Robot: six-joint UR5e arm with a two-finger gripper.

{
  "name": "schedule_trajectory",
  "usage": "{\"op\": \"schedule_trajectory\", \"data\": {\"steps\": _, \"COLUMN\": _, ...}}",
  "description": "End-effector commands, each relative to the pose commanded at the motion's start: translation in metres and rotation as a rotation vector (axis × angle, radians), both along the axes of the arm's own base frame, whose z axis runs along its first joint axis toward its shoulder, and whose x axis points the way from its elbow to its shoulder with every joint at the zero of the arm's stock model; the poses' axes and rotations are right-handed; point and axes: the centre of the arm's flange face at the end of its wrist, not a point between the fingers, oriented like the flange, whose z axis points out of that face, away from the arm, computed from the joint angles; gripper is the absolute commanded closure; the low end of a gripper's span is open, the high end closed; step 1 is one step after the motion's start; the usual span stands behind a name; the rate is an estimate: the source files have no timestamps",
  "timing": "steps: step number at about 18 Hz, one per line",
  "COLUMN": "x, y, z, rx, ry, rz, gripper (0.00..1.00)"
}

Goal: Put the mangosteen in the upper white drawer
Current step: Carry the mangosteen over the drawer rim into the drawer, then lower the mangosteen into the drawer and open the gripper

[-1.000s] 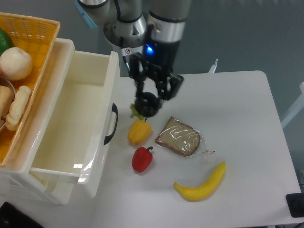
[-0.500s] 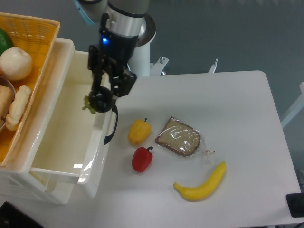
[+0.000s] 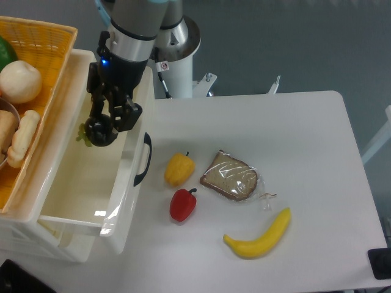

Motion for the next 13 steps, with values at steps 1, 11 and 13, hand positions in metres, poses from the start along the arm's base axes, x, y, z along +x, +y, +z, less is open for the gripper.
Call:
{"op": "schedule_trajectory", "data": {"steps": 1, "x": 0.0, "y": 0.004, "z": -0.005, "rx": -0.006, "ry": -0.003, "rz": -0.006, "gripper": 0.84}}
{"op": "schedule_trajectory", "data": {"steps": 11, "x": -0.008, "y": 0.015, "z": -0.032, "rx": -0.045, "ry": -0.024, "rz": -0.027, "gripper": 0.71}}
{"op": "schedule_trajectory", "data": {"steps": 13, "x": -0.009, "y": 0.017, "z": -0.036, "rx": -0.047, "ry": -0.022, "rz": -0.035, "gripper": 0.64}}
